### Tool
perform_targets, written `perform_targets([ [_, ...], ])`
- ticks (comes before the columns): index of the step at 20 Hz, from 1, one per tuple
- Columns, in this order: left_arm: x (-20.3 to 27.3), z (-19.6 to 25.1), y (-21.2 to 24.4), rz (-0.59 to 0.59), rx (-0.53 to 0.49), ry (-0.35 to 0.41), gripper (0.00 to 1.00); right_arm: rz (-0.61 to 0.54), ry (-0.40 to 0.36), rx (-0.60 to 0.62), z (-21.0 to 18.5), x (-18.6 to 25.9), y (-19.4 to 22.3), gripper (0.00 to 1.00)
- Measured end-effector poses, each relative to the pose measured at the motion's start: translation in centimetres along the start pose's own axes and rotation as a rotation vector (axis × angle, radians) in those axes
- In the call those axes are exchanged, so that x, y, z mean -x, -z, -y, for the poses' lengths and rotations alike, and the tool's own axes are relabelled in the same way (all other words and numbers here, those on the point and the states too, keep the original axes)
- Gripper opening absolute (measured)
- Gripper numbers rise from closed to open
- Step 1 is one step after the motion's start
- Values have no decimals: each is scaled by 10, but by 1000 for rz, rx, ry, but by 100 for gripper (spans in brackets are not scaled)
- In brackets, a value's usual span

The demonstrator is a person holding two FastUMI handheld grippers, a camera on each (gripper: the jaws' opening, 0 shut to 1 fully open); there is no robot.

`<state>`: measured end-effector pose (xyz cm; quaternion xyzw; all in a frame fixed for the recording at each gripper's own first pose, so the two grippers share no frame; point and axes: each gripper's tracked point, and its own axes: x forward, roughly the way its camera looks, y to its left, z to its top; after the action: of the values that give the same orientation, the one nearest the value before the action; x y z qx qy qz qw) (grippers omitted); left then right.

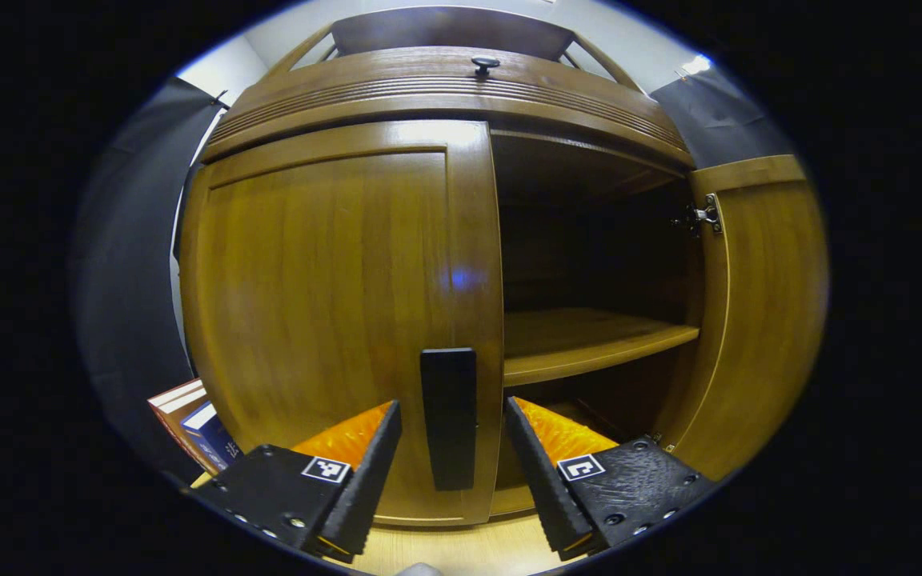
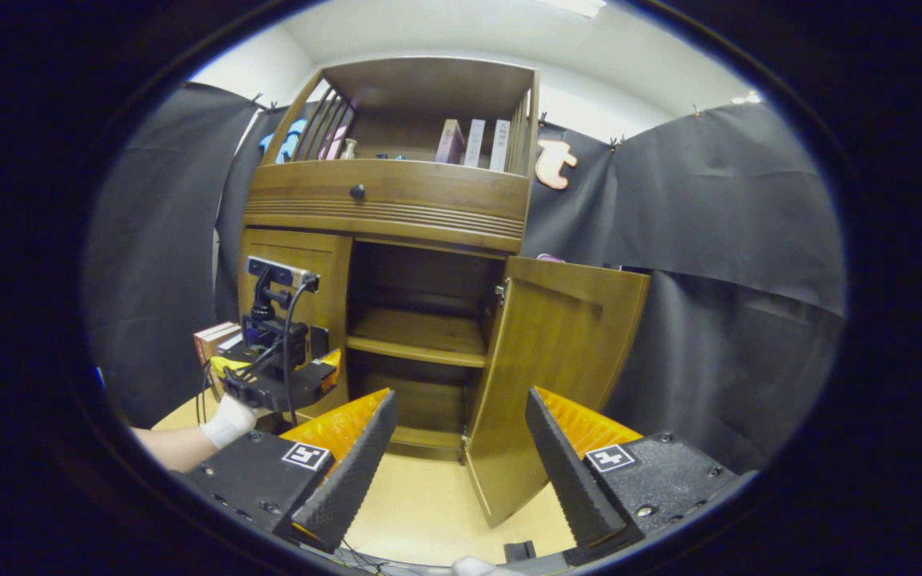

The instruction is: Open the right door of the double-door shoe cabinet with the right hand, and open the left door with the left hand.

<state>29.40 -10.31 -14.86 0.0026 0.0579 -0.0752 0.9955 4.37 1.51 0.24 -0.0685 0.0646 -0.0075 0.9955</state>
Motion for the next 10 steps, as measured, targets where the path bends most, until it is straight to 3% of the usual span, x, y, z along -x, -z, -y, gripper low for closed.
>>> perform_targets([
  [3, -11, -5, 9, -17, 1, -15, 55, -2, -12, -26, -2, -3, -1, 100],
  [5, -16, -3, 19, -56, 27, -3, 55, 7, -15, -41, -1, -2, -6, 100],
  [8, -14, 0, 17, -40, 56, 34, 47, 24, -8, -51, 3, 1, -12, 100],
  [10, -11, -2, 14, -41, 50, 15, 31, 28, 0, -51, 7, 3, -13, 100],
])
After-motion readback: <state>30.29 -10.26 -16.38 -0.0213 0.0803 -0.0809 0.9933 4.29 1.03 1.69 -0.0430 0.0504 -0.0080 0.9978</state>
